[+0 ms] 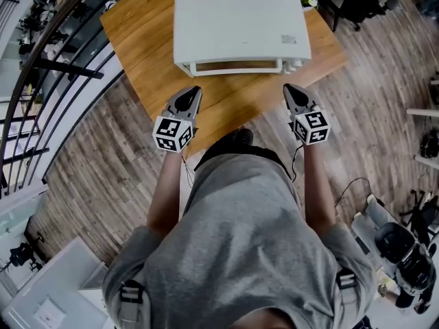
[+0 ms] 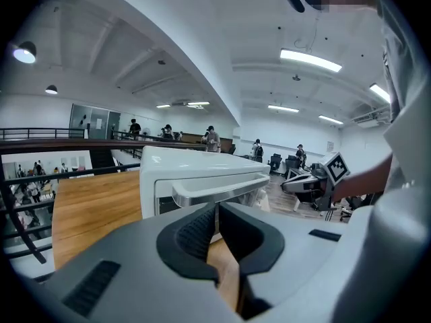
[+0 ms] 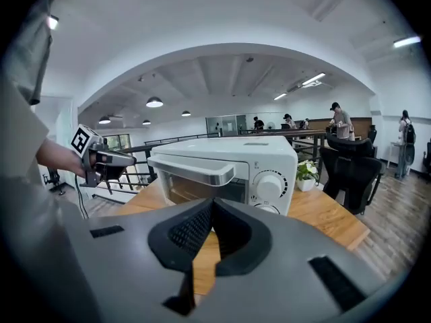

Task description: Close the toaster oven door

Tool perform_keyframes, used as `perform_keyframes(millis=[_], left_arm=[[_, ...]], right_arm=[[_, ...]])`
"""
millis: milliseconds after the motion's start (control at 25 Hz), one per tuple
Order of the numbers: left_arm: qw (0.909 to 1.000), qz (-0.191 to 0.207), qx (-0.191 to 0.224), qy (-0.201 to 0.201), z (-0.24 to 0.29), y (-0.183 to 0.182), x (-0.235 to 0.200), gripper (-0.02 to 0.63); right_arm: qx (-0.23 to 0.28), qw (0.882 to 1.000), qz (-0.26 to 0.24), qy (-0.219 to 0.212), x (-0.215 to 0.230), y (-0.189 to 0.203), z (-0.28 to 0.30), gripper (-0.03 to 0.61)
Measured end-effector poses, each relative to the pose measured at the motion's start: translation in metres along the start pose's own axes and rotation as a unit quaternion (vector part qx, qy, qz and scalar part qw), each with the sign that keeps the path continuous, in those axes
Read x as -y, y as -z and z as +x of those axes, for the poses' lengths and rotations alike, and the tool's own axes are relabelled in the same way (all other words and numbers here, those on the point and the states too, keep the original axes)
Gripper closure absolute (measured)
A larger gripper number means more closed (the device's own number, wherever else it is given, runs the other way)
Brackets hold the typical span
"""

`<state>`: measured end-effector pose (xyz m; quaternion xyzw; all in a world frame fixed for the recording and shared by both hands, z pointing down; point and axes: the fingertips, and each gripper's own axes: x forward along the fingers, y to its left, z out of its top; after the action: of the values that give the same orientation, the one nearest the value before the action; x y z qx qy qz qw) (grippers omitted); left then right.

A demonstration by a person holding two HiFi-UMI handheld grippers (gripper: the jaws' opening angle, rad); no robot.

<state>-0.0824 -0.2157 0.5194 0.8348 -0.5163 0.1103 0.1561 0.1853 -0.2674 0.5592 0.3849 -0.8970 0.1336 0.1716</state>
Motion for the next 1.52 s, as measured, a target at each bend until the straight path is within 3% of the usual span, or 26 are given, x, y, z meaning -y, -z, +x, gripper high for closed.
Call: perform_keyframes(millis=[560,1520], left_arm=[[1.0,0.003,-0.008,-0.004,-0.017,0.031,0.03,0.581],[0.9997,0.007,-0.022,-0.005,-0.019,0.038,0.041,0.581]], right_arm=[[-0.025,0.995,-0.096,-0.014,-0.015,0.013,-0.024,0.572],[-0.027,0.996,-0.078,-0.019,-0.018,0.031,-0.028,0.574]])
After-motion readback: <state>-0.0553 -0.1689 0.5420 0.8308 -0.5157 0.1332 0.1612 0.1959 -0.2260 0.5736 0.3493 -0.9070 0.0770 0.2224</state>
